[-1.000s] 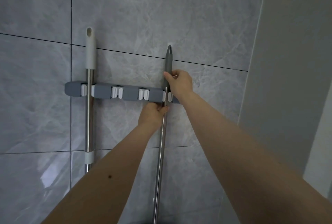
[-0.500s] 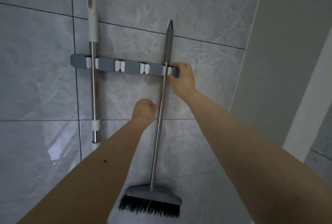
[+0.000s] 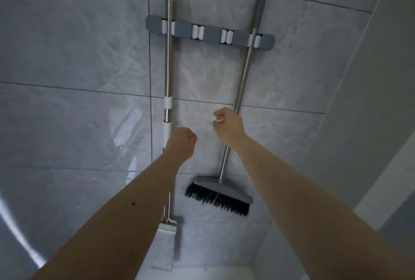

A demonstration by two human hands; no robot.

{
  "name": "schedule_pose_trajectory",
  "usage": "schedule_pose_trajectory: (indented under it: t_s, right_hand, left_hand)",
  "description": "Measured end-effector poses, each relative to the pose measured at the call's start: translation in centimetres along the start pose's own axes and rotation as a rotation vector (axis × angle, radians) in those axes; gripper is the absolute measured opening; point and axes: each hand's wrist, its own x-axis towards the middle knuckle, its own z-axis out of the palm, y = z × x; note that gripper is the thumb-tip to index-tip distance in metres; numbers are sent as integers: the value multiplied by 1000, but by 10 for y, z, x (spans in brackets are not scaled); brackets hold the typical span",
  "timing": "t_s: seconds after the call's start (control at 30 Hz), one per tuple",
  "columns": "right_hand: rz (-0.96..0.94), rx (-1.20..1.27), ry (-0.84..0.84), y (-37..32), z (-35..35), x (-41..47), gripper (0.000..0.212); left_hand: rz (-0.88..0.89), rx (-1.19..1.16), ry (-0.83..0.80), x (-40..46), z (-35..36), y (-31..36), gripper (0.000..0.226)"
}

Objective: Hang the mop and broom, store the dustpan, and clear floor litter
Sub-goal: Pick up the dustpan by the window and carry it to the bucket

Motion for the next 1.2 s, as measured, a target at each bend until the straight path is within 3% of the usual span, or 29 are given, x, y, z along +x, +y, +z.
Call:
schedule_pose_trajectory:
  t_s: [0.47, 0.77, 1.03, 1.2]
  right_hand:
    - [34, -5, -452, -43, 184, -134, 28]
    - [57, -32, -728, -79, 294, -249, 30]
    - [-23, -148, -978, -99, 364, -346, 27]
    - [-8, -178, -1168, -92, 409, -385, 26]
  left_hand:
    - [-360, 64, 179, -100, -122, -184, 19]
    - [-575, -16, 281, -204, -214, -295, 18]
    - [-831, 147, 243, -289, -268, -362, 25]
    - [-968, 90, 231, -327, -273, -405, 25]
